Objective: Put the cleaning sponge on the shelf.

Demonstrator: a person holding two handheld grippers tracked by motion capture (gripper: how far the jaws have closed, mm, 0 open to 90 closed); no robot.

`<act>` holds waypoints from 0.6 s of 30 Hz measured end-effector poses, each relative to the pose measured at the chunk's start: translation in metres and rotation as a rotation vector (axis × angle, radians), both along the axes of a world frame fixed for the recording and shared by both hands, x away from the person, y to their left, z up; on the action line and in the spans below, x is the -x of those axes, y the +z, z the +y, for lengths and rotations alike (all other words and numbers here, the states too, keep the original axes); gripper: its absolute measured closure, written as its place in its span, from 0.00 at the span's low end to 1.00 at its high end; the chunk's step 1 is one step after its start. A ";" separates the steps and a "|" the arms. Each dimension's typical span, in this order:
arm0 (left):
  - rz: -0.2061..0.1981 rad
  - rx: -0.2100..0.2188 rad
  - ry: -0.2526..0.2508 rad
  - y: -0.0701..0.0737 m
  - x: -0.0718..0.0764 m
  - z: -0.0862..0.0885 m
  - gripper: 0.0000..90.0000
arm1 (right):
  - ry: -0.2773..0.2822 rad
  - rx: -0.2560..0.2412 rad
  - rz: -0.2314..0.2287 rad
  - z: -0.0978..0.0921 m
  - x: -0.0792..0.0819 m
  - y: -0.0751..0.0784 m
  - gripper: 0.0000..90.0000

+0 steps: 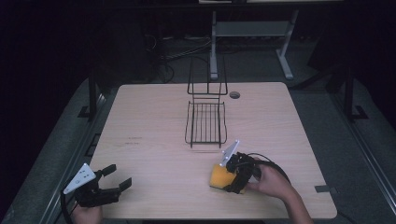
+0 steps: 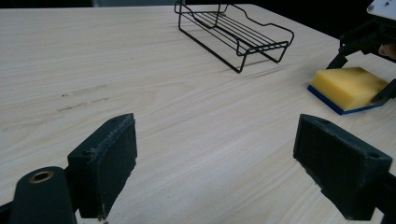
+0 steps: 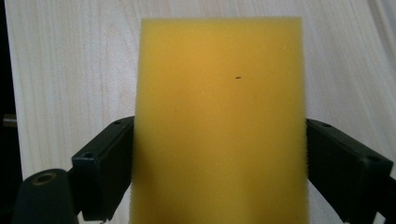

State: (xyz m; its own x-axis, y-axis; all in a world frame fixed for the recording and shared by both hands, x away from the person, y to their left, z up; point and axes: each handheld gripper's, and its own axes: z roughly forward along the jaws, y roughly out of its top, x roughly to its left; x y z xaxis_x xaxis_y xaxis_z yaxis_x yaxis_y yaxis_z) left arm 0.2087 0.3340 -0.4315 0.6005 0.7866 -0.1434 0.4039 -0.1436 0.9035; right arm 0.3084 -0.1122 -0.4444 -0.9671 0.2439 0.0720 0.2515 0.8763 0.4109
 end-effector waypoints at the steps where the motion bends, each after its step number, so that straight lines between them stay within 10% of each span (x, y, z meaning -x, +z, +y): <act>1: -0.001 -0.001 -0.001 0.000 0.000 0.000 0.14 | -0.001 0.005 -0.001 0.000 0.000 0.000 0.15; 18: 0.001 0.000 0.001 0.000 0.000 0.000 0.14 | 0.001 0.016 -0.012 0.001 0.002 -0.005 0.17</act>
